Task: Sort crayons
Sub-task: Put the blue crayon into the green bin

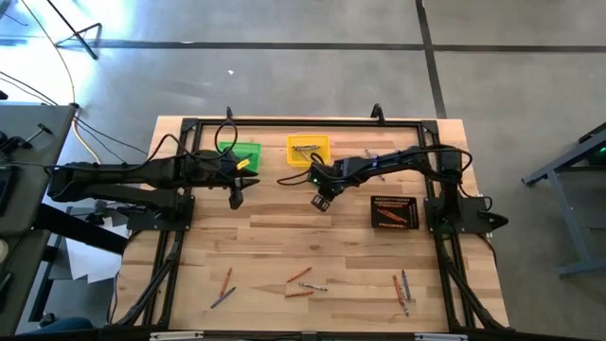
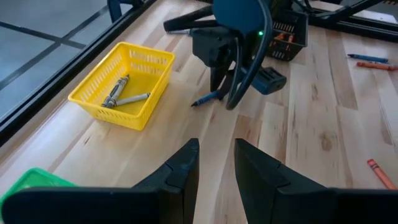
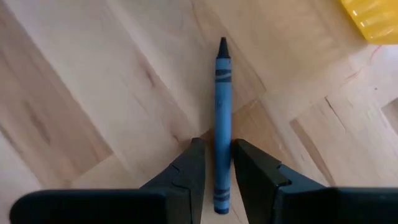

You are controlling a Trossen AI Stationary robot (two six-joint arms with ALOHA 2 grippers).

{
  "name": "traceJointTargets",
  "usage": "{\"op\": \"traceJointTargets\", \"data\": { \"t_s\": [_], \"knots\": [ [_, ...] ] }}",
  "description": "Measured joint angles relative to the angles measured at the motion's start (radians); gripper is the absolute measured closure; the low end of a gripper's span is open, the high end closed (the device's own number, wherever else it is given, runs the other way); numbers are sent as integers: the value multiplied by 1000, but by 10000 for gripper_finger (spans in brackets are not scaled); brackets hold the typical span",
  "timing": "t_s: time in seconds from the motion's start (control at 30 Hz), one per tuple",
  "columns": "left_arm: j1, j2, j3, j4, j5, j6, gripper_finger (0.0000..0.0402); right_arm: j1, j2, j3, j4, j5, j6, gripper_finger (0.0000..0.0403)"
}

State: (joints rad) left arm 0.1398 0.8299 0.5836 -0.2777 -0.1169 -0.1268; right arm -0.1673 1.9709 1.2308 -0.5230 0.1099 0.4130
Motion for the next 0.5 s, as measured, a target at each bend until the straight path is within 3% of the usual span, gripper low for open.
{"op": "traceJointTargets", "data": {
  "t_s": [0.17,0.37,0.5],
  "knots": [
    [-4,0,0,-15,0,-2,312,1,7,0,9,11,8,324],
    [-6,0,0,-16,1,-10,312,0,9,0,10,36,-21,389],
    [-6,0,0,-17,1,-11,312,-3,0,0,9,32,-30,390]
  ]
}}
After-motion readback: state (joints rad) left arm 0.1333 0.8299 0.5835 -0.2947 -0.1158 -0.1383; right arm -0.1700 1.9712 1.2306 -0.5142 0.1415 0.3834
